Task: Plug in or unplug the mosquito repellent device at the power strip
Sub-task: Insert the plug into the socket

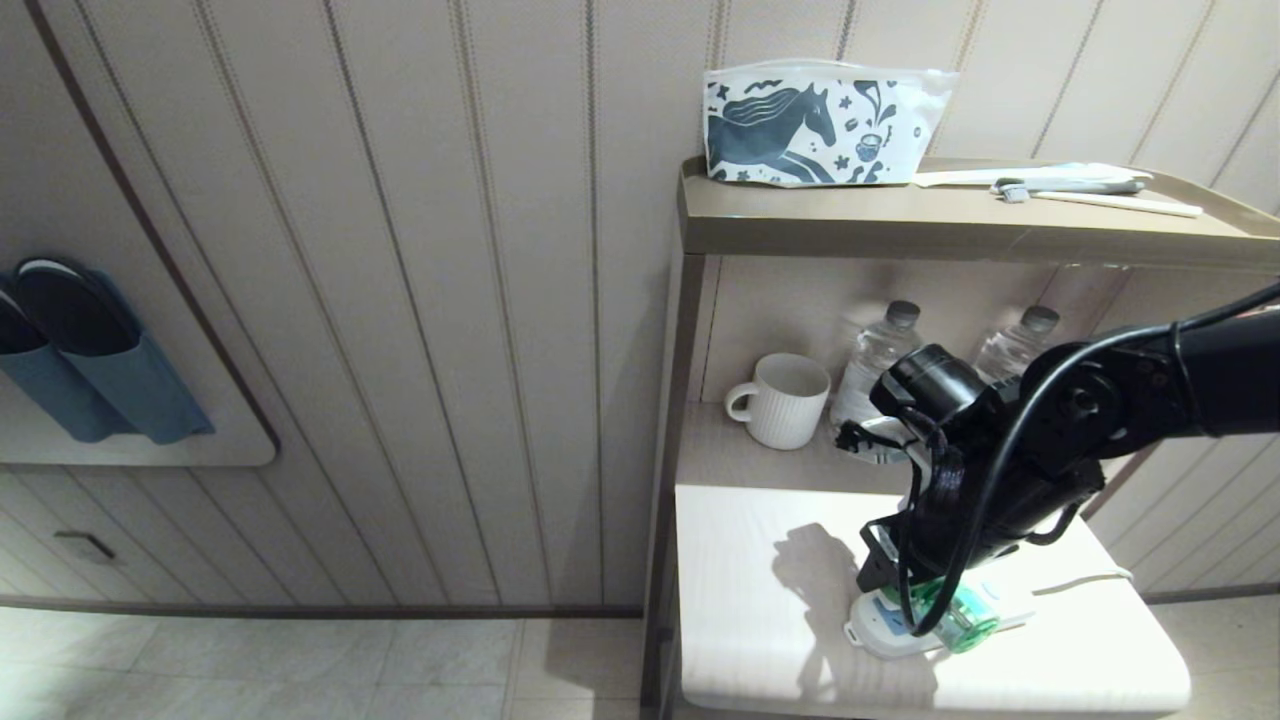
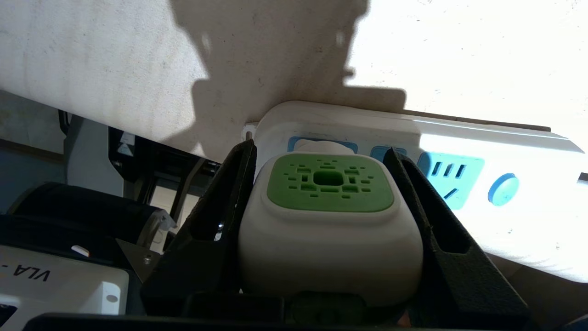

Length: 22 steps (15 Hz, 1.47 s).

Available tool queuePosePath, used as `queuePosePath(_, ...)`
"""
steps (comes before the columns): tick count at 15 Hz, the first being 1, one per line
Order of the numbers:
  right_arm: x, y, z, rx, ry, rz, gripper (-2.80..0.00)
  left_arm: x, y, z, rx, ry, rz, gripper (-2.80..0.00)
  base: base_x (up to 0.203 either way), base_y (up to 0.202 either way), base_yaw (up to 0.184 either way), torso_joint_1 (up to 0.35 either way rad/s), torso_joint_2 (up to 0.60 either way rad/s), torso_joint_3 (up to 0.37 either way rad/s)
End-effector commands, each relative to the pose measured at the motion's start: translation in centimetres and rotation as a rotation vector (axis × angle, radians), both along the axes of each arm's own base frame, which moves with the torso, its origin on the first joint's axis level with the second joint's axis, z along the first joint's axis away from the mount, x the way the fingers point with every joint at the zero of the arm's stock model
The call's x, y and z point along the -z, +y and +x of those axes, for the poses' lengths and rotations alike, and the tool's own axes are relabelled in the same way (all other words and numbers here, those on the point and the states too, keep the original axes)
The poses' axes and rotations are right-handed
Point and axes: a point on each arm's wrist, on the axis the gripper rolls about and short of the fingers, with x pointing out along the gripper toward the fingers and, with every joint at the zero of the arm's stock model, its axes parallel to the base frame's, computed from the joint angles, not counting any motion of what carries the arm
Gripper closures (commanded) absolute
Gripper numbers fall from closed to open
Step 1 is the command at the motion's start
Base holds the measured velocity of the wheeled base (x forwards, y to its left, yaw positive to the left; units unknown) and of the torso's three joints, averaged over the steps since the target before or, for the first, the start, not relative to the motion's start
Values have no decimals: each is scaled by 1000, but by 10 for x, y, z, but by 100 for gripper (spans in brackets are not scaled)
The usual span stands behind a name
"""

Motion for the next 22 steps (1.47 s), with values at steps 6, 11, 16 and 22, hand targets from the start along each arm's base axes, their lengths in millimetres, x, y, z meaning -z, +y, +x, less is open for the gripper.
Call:
queuePosePath(6, 19, -3, -8, 44, -59, -2, 0, 0, 0, 0, 0, -2, 0, 0, 0, 0, 0, 0, 0, 0)
queuePosePath(11, 19, -6, -13, 61, -75, 12, 0, 0, 0, 0, 0, -2, 0, 0, 0, 0, 0, 0, 0, 0)
queuePosePath(16, 13, -8, -17, 64, -95, 16, 0, 0, 0, 0, 0, -2, 0, 0, 0, 0, 0, 0, 0, 0)
queuePosePath(22, 18, -10, -26, 84, -77, 17, 0, 0, 0, 0, 0, -2, 0, 0, 0, 0, 0, 0, 0, 0)
